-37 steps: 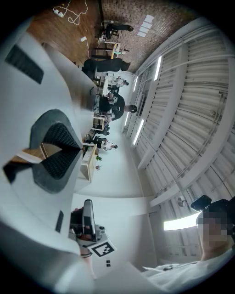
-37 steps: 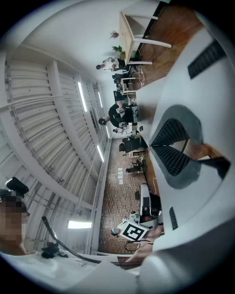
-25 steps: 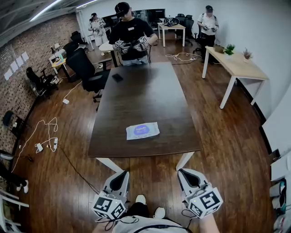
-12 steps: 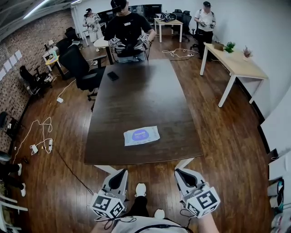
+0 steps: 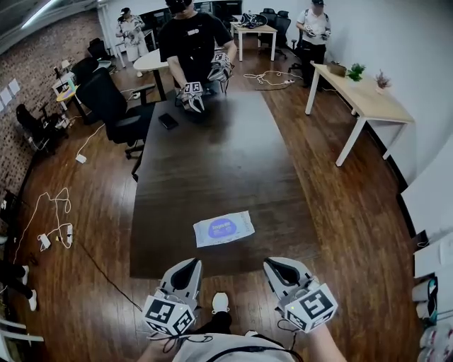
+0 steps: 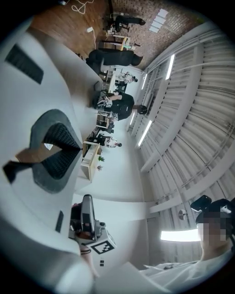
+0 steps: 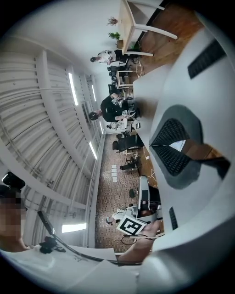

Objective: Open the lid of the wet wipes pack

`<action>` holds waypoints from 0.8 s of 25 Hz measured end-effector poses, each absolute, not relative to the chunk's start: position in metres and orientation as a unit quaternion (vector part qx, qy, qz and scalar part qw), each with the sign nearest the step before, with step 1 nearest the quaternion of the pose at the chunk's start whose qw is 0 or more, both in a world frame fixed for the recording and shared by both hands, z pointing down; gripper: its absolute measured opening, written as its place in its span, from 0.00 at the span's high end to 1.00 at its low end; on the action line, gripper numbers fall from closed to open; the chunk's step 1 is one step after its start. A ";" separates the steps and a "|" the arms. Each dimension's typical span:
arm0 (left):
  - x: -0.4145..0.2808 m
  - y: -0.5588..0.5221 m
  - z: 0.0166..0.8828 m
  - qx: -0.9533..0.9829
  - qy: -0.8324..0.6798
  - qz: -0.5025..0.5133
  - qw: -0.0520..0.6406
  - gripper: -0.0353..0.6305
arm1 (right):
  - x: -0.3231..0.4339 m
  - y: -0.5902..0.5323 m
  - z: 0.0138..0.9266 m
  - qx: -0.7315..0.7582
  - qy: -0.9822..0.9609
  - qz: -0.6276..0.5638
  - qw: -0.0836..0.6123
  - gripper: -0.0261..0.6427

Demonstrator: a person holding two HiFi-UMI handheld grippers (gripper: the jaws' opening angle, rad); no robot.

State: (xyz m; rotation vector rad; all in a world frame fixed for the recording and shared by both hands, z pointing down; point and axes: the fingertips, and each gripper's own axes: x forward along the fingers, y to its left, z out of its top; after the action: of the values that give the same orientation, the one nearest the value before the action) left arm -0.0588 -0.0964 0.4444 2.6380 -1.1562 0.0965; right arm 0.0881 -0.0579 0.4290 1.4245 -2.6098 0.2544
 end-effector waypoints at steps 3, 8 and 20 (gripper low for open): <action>-0.066 -0.125 0.450 0.912 -0.386 0.034 0.133 0.94 | 0.075 -0.089 0.435 0.470 -0.874 0.086 0.088 0.95; -0.081 -0.174 0.471 0.913 -0.378 0.043 0.145 0.94 | 0.059 -0.141 0.462 0.466 -0.871 0.084 0.130 0.95; -0.077 -0.242 0.546 0.903 -0.370 0.104 0.194 0.94 | 0.033 -0.230 0.539 0.405 -0.880 0.096 0.229 0.95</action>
State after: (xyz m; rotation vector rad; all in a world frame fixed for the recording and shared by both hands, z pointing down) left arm -0.0771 -0.2420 0.5460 2.5312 -1.0383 0.2924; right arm 0.0335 -0.2297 0.5387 1.1139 -2.4237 0.2637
